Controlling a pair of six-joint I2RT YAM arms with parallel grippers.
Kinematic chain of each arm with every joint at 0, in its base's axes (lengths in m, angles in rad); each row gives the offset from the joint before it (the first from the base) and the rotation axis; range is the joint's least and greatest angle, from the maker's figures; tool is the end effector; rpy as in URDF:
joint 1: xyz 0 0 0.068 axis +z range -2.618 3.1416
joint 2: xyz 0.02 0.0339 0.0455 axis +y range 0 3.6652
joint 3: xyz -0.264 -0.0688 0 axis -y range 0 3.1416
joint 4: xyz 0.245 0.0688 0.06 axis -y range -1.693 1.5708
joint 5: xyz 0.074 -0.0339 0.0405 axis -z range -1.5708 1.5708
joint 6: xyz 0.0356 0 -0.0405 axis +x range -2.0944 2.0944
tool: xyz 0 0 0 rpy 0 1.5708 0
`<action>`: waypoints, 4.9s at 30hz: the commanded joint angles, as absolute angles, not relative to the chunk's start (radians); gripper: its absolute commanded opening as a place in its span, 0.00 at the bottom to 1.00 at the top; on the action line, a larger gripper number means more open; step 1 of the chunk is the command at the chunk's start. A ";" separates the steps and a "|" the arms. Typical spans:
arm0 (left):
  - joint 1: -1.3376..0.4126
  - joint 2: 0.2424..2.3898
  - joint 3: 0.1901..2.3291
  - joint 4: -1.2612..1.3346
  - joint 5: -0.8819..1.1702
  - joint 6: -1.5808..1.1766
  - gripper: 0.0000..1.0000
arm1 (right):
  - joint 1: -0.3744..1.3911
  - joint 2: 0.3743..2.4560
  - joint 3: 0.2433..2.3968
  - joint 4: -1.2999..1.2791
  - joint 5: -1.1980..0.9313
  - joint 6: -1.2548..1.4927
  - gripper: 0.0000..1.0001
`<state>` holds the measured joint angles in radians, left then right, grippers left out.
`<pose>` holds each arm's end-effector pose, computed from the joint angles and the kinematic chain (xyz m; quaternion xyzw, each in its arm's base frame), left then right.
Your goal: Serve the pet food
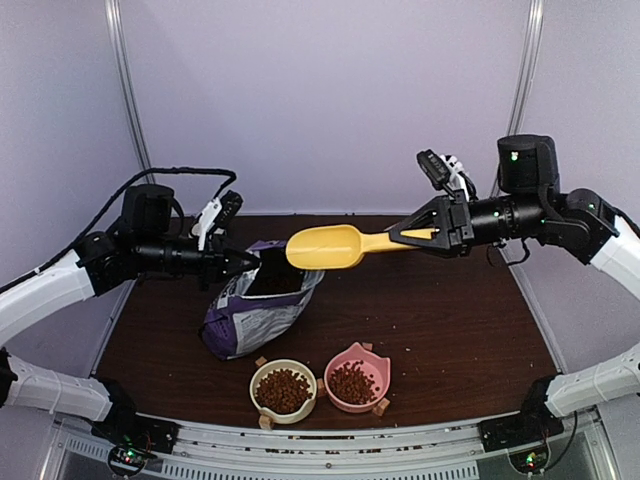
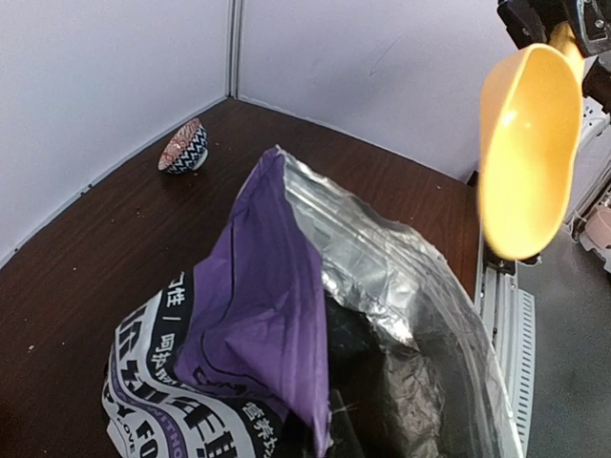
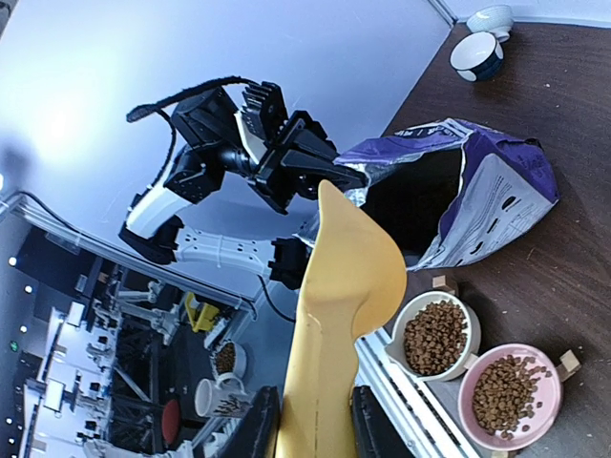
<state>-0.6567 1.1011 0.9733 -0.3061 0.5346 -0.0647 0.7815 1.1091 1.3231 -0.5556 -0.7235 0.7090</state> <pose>0.1838 -0.1646 0.3332 0.3731 0.7360 -0.3915 0.4072 0.1424 0.1745 0.4268 -0.2316 0.7562 0.5782 0.2003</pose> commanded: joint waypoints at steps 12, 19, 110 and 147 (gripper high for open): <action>-0.788 1.199 1.030 -0.198 0.483 -0.099 0.00 | 1.069 1.723 1.864 -1.166 0.191 0.520 0.16; -0.862 1.290 1.109 -0.140 0.459 -0.130 0.00 | 1.073 1.904 1.756 -0.864 0.403 0.573 0.14; -0.741 1.070 1.021 -0.331 0.110 0.089 0.00 | 0.726 1.191 0.754 0.660 -0.886 1.515 0.15; -0.581 1.081 0.999 -0.321 0.018 0.075 0.00 | 0.710 0.711 0.448 0.330 -0.879 1.425 0.15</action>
<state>-0.6006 1.0843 1.0206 -0.3435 0.0875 0.0677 0.7227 0.7704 0.4896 0.3607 -0.8989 1.4597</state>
